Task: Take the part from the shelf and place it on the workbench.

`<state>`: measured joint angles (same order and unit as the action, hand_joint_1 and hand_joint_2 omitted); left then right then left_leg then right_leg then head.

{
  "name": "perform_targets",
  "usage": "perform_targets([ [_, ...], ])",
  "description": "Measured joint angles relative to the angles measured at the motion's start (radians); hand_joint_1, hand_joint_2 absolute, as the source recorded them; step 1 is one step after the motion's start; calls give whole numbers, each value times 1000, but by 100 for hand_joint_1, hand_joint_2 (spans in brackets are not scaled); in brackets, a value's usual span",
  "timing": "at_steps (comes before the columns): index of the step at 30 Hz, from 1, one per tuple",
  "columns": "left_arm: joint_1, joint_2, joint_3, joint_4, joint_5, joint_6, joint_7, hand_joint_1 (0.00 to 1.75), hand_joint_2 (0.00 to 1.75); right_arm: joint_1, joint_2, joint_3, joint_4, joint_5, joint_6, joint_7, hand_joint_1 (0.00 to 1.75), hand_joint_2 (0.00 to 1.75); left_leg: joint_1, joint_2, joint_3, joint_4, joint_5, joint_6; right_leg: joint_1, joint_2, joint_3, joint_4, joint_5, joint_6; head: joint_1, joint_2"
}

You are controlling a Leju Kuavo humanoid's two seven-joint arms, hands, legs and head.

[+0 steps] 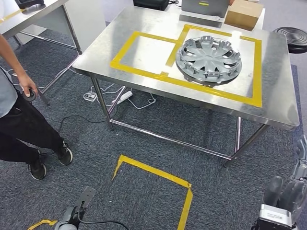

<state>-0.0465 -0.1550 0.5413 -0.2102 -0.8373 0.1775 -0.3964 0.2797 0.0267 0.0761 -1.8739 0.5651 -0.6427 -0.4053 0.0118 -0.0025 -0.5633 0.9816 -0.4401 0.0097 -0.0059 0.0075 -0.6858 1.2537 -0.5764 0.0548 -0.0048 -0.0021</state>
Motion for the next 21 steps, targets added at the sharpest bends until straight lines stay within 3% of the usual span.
perform_targets([
  [1, 1, 0, 0, 0, 0, 0, 0, 0, 0, 0, 0, 0, 0, 0, 0, 0, 0, 0, -1, 0, 0, 0, 0, 0, 0, 0, -22, 45, -10, 1, 0, 0],
  [2, 1, 0, 0, 0, 4, 2, 0, 0, 0, 1, 1, -1, 1, 2, 10, 10, 0, 0, -2, 1, 0, 1, 0, 0, 0, 0, -25, 50, 0, 1, 0, 0],
  [3, 1, -1, 2, 0, 13, 8, 0, 0, 0, 3, 7, -8, 17, 4, 36, 36, 0, 0, -2, 1, 2, 1, -1, 0, 0, 0, -6, 10, 30, -1, 0, 0],
  [5, 5, -4, 16, 0, 47, 32, -1, 0, 0, -24, 29, -61, 149, -2, 149, 158, 0, 0, -2, 4, 8, 0, -3, -4, 4, -6, 70, -144, 98, -5, 0, 0],
  [7, 10, -9, 36, 0, 71, 52, -5, 0, 0, -81, 47, -183, 459, -25, 252, 286, 0, 0, -2, 3, 11, 0, -4, -12, 10, -15, 120, -245, 123, -13, -1, 0],
  [8, 13, -13, 43, 0, 74, 56, -7, 0, 0, -102, 52, -256, 636, -32, 260, 302, 0, 0, -2, -2, 11, -2, -3, -17, 13, -21, 124, -255, 118, -18, 0, 0],
  [11, 30, -19, 61, 0, 76, 62, -10, 0, 0, -133, 67, -419, 1035, -30, 211, 235, 0, 0, -1, -11, 4, 4, -9, -34, 10, -25, 129, -260, 126, -38, 3, 0],
  [13, 33, -18, 70, 0, 75, 63, -9, 0, 0, -162, 79, -470, 1191, -21, 203, 215, 0, 0, -2, -8, -29, 77, -57, -44, 4, -14, 129, -265, 135, -48, -2, 0],
  [15, 30, -19, 74, 1, 74, 63, -9, 0, 0, -183, 89, -510, 1310, -8, 206, 220, 0, 0, -2, -8, -94, 213, -121, -51, 4, -7, 128, -265, 136, -51, -5, 0],
  [16, 30, -19, 77, 1, 73, 63, -9, 0, 0, -190, 93, -528, 1355, -2, 208, 222, 0, 0, -2, -8, -121, 265, -136, -52, 4, -4, 128, -265, 135, -52, -4, 0],
  [17, 31, -20, 82, 1, 73, 63, -9, 0, 0, -197, 96, -542, 1392, 2, 210, 225, 0, 0, -2, -8, -133, 285, -131, -52, 4, 1, 129, -264, 135, -52, -4, 0],
  [18, 32, -20, 86, 1, 73, 63, -9, 0, 0, -203, 99, -554, 1425, 4, 212, 225, 0, 0, -2, -8, -124, 261, -106, -50, 4, 7, 129, -264, 134, -52, -5, 0],
  [21, 31, -19, 93, 1, 73, 63, -10, 0, 0, -222, 102, -580, 1494, 7, 215, 225, 0, 0, -2, -15, -30, 60, -7, -41, 6, 23, 131, -262, 132, -46, -5, 0],
])
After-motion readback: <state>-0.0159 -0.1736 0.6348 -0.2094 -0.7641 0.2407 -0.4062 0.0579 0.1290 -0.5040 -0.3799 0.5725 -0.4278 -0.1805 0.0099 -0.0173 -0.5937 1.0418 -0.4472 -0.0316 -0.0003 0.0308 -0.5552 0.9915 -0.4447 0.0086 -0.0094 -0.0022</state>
